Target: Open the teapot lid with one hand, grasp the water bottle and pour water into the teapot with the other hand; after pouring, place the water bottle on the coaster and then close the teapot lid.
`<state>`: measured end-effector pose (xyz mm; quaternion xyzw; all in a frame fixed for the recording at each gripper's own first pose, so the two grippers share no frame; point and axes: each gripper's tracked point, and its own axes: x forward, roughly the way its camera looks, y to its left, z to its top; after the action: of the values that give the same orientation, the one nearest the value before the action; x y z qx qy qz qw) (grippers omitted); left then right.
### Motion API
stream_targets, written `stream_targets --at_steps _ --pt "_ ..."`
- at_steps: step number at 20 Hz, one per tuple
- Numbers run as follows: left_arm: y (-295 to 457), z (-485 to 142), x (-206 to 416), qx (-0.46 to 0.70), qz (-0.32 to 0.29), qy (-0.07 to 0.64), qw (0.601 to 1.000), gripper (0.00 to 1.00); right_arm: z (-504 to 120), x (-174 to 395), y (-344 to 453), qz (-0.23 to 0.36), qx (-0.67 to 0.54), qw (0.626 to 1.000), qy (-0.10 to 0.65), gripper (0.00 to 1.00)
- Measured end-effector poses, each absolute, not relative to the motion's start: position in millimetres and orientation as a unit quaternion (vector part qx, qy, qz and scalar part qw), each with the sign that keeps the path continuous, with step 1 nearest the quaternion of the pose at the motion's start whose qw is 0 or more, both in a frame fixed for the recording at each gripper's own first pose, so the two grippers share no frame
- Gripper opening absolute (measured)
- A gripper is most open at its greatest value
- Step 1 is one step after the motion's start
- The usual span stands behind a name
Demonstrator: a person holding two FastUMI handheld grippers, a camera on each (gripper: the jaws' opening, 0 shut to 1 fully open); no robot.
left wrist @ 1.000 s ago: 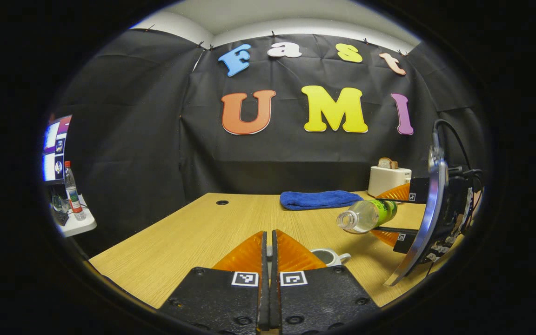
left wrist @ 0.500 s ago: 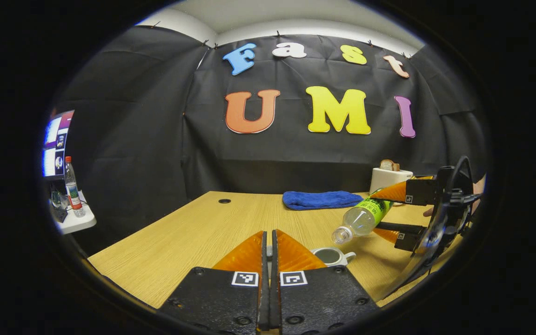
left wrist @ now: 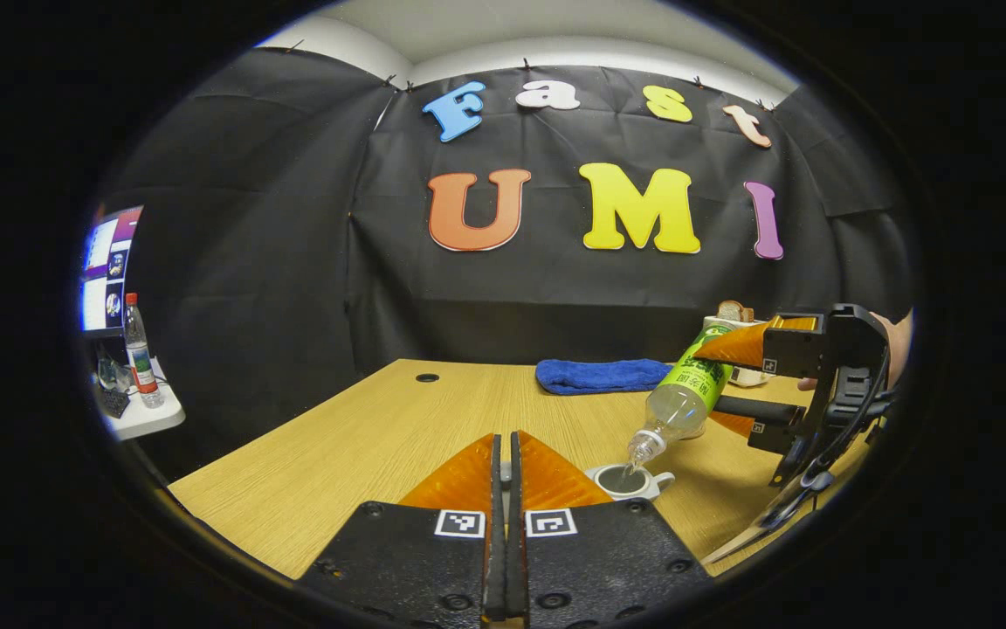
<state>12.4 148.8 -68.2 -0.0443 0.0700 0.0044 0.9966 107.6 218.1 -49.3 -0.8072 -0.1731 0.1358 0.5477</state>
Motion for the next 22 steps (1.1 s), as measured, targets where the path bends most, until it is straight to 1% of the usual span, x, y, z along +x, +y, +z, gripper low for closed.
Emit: stream_targets --at_steps 8,22 --pt "148.5 -68.5 12.3 -0.043 0.001 0.072 0.996 0.03 -39.4 107.3 222.1 0.128 -0.826 0.513 -0.198 0.7" --pt "145.8 -69.3 11.1 -0.034 -0.007 0.074 0.997 0.03 -30.3 104.6 227.8 0.117 -0.843 0.475 -0.225 0.68"
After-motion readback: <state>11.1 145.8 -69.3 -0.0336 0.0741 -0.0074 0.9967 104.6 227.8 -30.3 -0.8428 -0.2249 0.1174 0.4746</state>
